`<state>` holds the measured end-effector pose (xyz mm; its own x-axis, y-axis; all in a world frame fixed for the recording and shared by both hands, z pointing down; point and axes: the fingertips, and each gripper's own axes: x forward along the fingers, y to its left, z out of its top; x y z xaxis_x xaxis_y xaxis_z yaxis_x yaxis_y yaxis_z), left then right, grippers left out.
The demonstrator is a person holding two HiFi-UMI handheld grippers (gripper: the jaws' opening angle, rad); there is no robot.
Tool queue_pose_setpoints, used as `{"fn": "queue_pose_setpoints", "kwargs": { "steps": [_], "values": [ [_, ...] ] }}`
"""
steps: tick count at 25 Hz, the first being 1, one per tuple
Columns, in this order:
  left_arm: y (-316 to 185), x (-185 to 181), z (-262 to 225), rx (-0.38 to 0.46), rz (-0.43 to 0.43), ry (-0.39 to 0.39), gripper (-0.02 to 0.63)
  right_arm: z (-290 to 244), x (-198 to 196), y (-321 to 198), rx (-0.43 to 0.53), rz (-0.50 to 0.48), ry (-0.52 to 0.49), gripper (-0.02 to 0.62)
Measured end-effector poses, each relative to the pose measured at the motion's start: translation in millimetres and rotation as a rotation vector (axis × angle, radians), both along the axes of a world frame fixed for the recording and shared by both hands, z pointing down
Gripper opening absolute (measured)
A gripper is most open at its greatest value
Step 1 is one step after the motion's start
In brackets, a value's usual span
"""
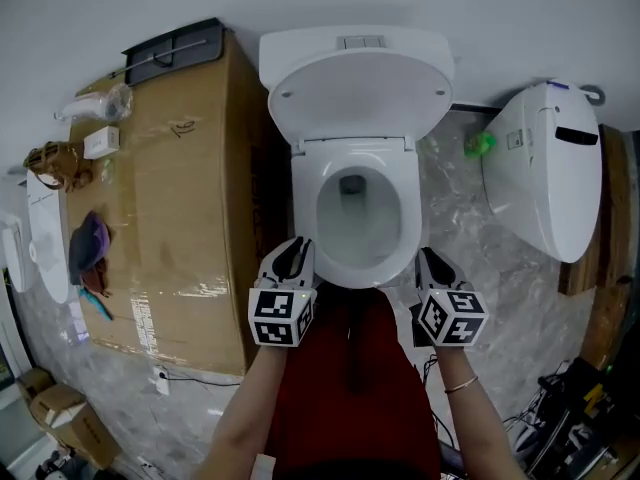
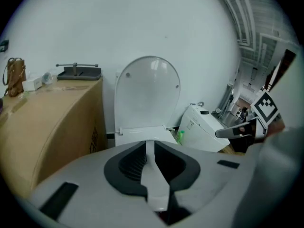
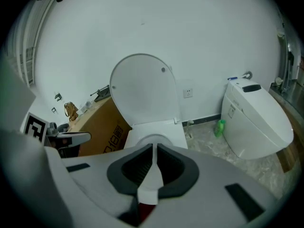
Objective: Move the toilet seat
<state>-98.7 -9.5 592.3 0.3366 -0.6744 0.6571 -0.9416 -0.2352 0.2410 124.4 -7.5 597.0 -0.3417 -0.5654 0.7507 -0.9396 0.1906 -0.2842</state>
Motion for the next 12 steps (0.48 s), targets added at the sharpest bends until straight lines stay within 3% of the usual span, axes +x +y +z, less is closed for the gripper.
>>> {"fn": "queue_pose_setpoints", "kwargs": {
  "steps": [4,12],
  "values": [
    [0,-6,37,-0.048,-0.068,0.011,0.031,38,6,-2,-0.059,-0.013,0.006,0.020],
    [19,-7,110,-0.180,-0.097,0.006,0.061,101,3,5,-0.163,-0.034,-0.004,0.025]
  ]
}}
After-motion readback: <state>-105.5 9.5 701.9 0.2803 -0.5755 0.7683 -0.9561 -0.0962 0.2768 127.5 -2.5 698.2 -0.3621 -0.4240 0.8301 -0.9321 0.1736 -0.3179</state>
